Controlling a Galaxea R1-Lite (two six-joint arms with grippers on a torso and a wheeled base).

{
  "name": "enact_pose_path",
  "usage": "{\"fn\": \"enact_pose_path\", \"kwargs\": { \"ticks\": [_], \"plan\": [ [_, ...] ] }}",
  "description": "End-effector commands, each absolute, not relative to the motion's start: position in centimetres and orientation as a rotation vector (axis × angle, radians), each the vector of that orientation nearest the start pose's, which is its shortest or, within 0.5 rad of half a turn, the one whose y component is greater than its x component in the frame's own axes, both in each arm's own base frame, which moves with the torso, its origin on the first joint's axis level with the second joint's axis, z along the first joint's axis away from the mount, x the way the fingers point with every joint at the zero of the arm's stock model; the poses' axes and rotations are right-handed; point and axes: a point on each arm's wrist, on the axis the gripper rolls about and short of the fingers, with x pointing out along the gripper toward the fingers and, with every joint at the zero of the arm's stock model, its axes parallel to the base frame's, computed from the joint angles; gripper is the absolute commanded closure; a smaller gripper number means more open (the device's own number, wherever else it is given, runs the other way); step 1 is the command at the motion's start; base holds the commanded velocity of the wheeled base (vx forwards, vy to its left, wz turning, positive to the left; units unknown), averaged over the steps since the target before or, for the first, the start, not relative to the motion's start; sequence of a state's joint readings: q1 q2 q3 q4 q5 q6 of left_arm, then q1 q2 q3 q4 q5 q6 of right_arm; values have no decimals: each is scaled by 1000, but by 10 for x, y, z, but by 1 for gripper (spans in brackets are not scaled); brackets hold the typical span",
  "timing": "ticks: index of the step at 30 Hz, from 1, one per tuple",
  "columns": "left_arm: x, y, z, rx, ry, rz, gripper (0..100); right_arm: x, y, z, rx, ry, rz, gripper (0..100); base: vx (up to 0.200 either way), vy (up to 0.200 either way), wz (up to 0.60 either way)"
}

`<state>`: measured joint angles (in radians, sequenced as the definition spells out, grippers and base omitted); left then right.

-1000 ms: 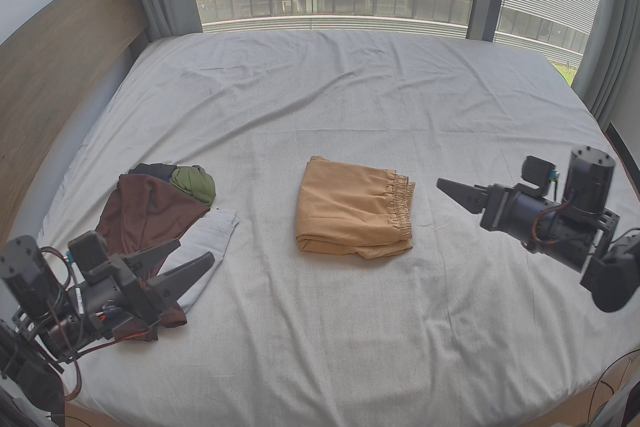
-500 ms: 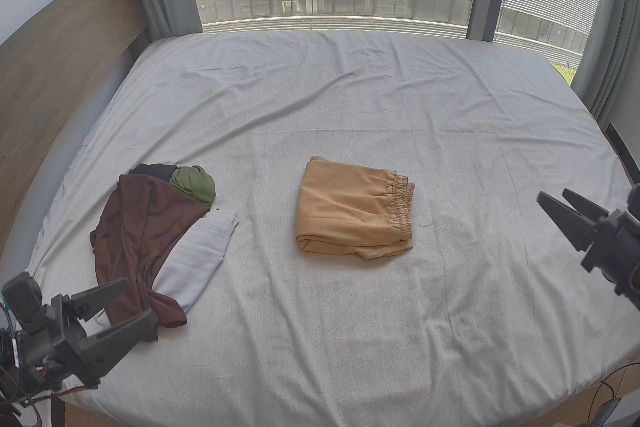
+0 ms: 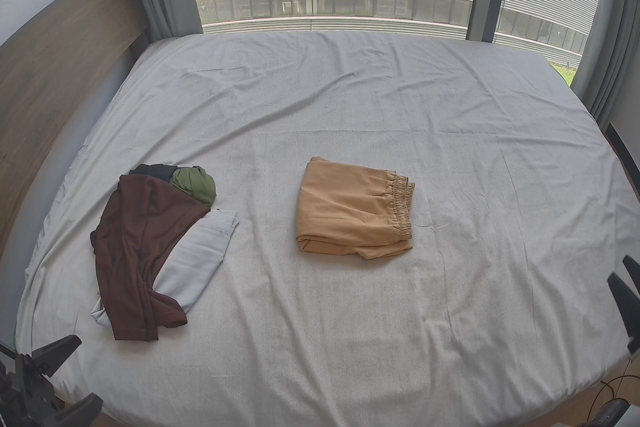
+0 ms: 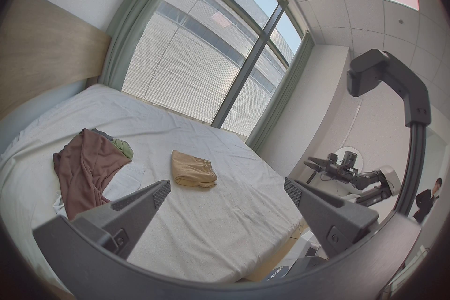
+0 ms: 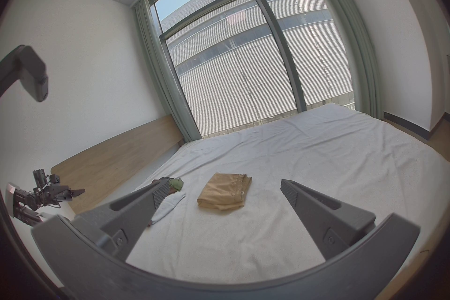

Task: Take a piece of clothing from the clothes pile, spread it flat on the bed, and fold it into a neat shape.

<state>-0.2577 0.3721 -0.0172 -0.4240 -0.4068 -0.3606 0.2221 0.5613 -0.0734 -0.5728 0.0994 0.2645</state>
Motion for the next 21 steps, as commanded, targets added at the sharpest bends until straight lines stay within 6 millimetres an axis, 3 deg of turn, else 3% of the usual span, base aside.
{"fn": "enact_pose_path", "kwargs": {
  "ticks": [1, 6, 9, 11, 17, 21],
  "plan": [
    [-19, -6, 103, -322, -45, -616, 0, -17, 0, 103, 268, -129, 245, 0, 0, 0, 0],
    [-18, -6, 97, -305, -9, -544, 0, -16, -1, 103, 264, -131, 198, 0, 0, 0, 0],
    [-17, -7, 95, -291, -1, -481, 0, -17, 1, 92, 244, -64, 107, 0, 0, 0, 0],
    [-17, -7, 93, -281, 15, -466, 0, -24, 4, 81, 230, -24, 139, 0, 0, 0, 0],
    [-16, -5, 90, -253, 19, -347, 0, -23, 3, 83, 198, -61, 145, 0, 0, 0, 0],
    [-16, -4, 86, -243, 49, -290, 0, -23, 0, 79, -21, -32, -10, 0, 0, 0, 0]
  ]
}}
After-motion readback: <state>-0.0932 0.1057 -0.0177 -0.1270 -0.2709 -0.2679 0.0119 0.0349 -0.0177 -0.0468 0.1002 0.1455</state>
